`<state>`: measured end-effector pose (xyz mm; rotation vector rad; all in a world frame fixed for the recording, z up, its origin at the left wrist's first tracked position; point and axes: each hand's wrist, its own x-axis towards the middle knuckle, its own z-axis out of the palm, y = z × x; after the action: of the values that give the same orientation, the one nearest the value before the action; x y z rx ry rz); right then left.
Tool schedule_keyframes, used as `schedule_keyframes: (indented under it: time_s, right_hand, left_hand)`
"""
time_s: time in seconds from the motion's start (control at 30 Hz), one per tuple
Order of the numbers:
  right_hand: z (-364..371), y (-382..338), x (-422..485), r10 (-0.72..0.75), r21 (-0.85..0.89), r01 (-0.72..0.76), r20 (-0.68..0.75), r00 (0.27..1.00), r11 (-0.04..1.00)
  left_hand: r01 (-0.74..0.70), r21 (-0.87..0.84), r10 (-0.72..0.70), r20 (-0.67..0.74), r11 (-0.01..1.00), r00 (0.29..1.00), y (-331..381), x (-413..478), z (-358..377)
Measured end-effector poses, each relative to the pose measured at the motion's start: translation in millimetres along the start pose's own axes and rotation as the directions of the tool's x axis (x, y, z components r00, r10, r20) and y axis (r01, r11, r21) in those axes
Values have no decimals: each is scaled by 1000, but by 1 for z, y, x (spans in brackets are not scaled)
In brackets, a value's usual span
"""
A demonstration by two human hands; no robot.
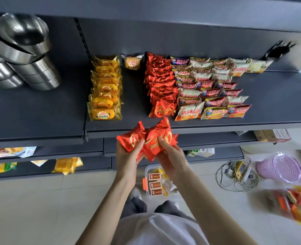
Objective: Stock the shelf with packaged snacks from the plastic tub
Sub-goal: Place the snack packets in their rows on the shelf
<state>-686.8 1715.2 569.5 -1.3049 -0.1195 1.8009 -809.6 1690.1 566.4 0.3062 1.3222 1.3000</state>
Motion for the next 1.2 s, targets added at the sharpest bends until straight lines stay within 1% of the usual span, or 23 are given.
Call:
schedule_keyframes:
  time_s: [0.03,0.07,0.1,0.13,0.17,0.2,0.23,0.3,0.33,0.37,0.4,0.43,0.5,0.53,0.6,0.7,0.83,0.9,1.03,1.2]
  right_hand:
    - [-1,-9,6,-92,-73,89,-34,995,993]
    - [-4,-21,14,-209,-211,192,-62,976,958]
    - [-6,-33,23,-351,-426,291,-67,934,857]
    - [-11,-45,34,-484,-660,354,-17,875,663]
    - [-14,-56,44,-568,-830,370,81,819,416]
    - [-18,-67,53,-605,-914,363,188,773,179]
    - [-19,-76,62,-602,-933,360,292,743,-8]
    - [-16,-91,77,-520,-878,380,478,708,-289]
    - [-13,-96,84,-460,-828,388,552,696,-406]
    - [-9,-100,91,-402,-773,395,608,684,-497]
    - [-6,-103,96,-354,-730,399,641,681,-555]
    - [-2,-105,101,-320,-700,406,661,679,-587]
    - [2,-107,107,-270,-670,425,678,683,-608]
    - [4,-107,109,-251,-647,440,698,671,-623]
    - [5,-106,112,-226,-576,464,758,612,-673]
    - [4,-104,116,-211,-480,450,824,526,-753]
    - [6,-102,119,-206,-427,409,851,483,-806]
    - [5,-100,119,-209,-423,387,849,486,-819]
    - [0,-100,116,-245,-466,339,814,528,-818]
    - [-9,-99,116,-242,-467,303,793,560,-831]
  left_hand:
    - [15,-43,-15,-5,999,1000,2,3,-3]
    - [33,-78,-35,-18,996,999,4,6,-8]
    - [49,-98,-53,-40,994,998,6,9,-14]
    - [60,-107,-67,-63,992,996,8,12,-19]
    - [68,-108,-76,-80,992,994,9,15,-25]
    - [73,-103,-82,-89,992,993,10,16,-31]
    - [76,-96,-85,-94,992,992,11,18,-37]
    - [84,-86,-94,-115,993,989,12,21,-47]
    - [90,-84,-101,-125,992,987,12,22,-52]
    - [98,-83,-109,-129,992,986,12,21,-56]
    - [106,-80,-116,-127,991,985,12,21,-59]
    - [112,-74,-120,-121,991,985,12,20,-61]
    - [115,-64,-121,-107,991,987,11,18,-64]
    - [118,-61,-124,-105,991,987,10,18,-64]
    - [127,-52,-132,-109,991,985,9,17,-65]
    - [138,-46,-142,-109,989,984,7,17,-62]
    - [135,-44,-138,-76,990,987,6,15,-53]
    - [138,-46,-141,-69,989,988,6,15,-49]
    - [141,-36,-144,-62,989,988,3,13,-42]
    - [143,-30,-145,-57,989,988,0,12,-34]
